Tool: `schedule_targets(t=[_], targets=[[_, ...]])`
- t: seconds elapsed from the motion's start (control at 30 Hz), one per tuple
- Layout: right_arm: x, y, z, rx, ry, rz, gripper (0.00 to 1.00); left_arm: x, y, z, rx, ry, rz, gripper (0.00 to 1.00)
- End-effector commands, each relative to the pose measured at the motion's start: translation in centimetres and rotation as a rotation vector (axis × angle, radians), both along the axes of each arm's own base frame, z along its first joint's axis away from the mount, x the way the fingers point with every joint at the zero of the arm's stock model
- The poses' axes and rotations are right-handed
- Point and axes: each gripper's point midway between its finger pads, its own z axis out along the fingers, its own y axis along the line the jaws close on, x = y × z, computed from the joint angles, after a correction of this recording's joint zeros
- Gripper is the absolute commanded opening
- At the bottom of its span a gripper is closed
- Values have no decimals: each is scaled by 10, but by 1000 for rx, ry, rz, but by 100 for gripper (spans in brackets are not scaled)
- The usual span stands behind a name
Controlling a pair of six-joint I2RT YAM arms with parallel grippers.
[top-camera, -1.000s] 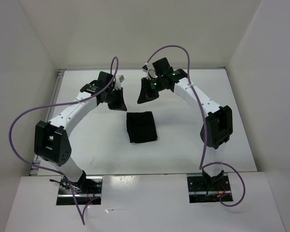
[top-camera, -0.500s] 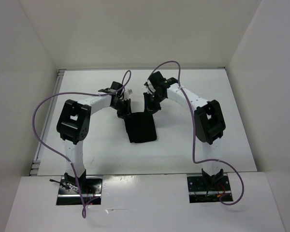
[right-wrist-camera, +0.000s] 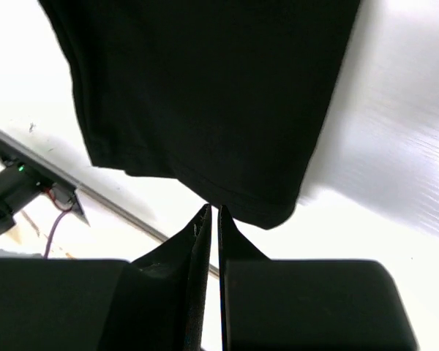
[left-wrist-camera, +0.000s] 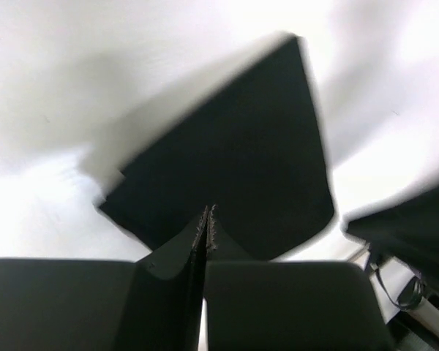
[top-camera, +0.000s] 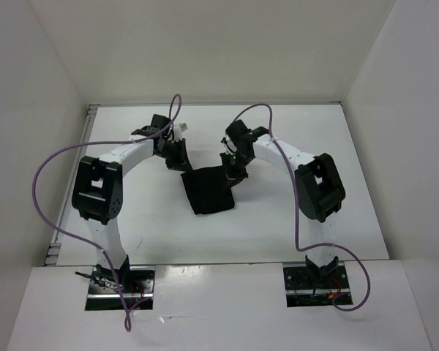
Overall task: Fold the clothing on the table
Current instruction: Fold the skirt
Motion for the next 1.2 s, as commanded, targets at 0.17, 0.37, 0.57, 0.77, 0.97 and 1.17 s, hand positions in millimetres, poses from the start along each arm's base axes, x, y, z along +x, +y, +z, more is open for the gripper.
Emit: schedule_targets(t=[0.17,0.37,0.57,0.77,0.97,1.17], targets=[[41,-38,85,-90,-321,-266,14,-64,8,73,-28,-155,-21,14],[54,-80,149,67,-537,-378,41,-96,15,137,-106,-409,-8,43],[34,-88,147,168,-535,-330,98,-118,16,146,-184,-504,13,100],[9,-104,168,211,-635,-385,100,-148,21,155,-273,-555,105,100],[0,-103,164,231,-622,-378,99,-163,22,170,-353,-619,134,100],[-7,-106,168,246,-646,-379,100,-169,14,156,-391,-544,108,100]])
